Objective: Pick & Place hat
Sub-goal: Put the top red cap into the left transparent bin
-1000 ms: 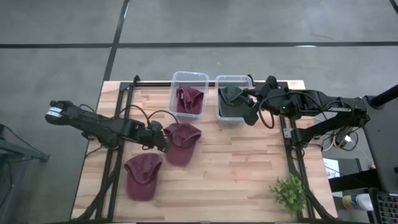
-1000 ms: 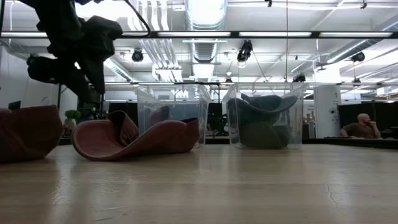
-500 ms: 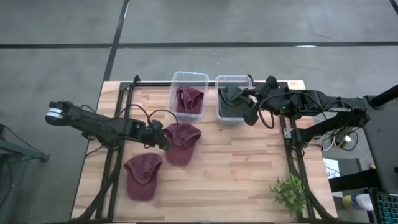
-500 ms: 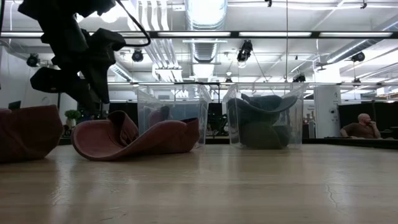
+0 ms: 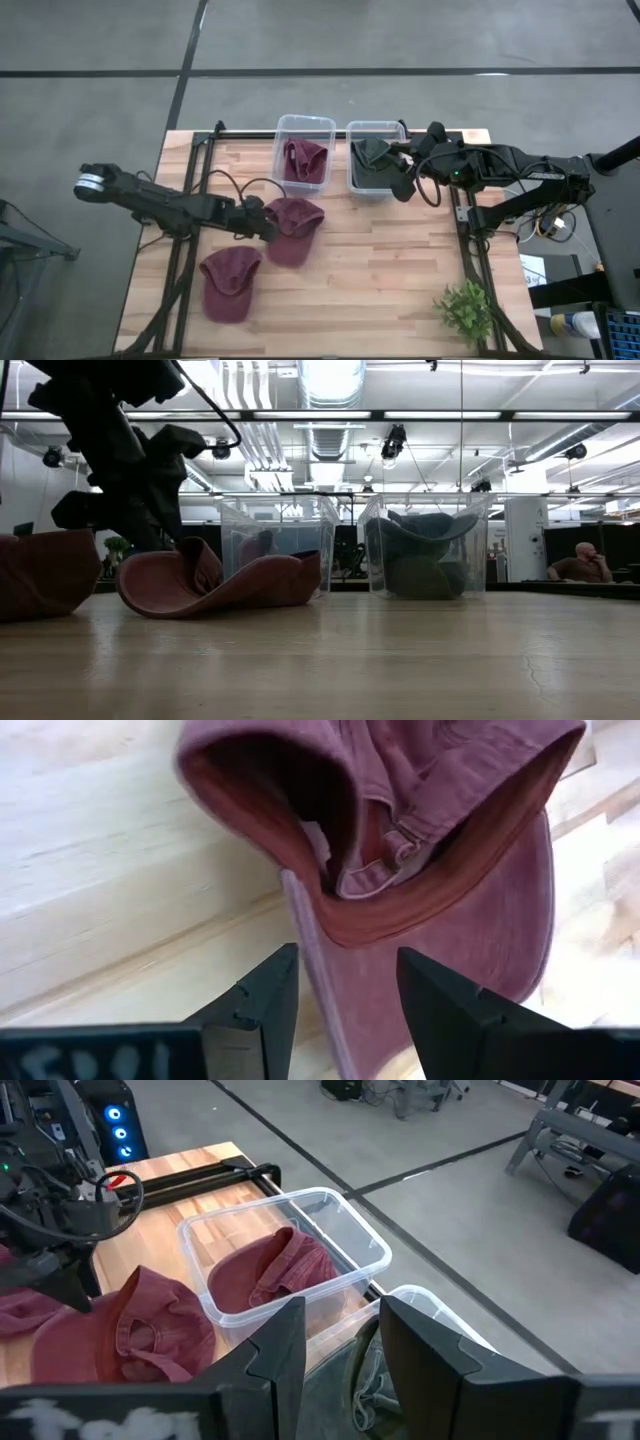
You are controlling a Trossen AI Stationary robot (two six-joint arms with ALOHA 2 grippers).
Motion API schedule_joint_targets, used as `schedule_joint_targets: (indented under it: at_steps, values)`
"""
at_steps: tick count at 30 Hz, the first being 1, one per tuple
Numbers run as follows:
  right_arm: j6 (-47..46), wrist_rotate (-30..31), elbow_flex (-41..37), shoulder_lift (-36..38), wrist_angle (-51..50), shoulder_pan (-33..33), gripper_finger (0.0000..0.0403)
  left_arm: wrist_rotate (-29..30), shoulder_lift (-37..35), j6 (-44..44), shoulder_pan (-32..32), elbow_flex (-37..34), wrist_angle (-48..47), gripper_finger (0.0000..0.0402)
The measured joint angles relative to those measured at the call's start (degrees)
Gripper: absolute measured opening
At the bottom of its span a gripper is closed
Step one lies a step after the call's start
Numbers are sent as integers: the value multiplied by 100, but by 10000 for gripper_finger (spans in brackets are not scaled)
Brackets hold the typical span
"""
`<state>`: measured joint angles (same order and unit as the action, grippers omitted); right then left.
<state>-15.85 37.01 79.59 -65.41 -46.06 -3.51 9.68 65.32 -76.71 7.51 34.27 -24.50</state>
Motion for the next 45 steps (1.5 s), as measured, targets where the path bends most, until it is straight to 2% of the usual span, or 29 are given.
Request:
schedule_joint_targets:
  at_steps: [11, 20, 23, 26, 29, 30, 37, 41, 45]
  values:
    - [0, 0, 0, -2, -2, 0, 123, -231, 1030, 12, -3, 53, 283, 162]
    - [37, -3, 0, -2, -4, 0, 123, -248, 1464, 168, 0, 63, 862, 158]
    - [41, -4, 0, -2, -7, 0, 123, -405, 1567, 262, 0, 63, 997, 137]
    - [65, -7, 0, -2, -9, 0, 123, -497, 1613, 264, 0, 65, 1062, 88]
    - [83, -7, 0, -2, -9, 0, 123, -516, 1580, 226, -2, 68, 1101, 23]
    - [83, -9, 0, -2, -9, 0, 123, -519, 1542, 226, -2, 71, 1102, 15]
    - [84, -16, 0, -2, -13, 0, 123, -598, 1041, 274, 19, 129, 977, 6]
    - [85, -17, 0, -2, -16, 0, 123, -634, 516, 432, 19, 283, 1009, 5]
    - [109, -15, 0, -2, -17, 0, 123, -922, -37, 500, 17, 486, 950, 5]
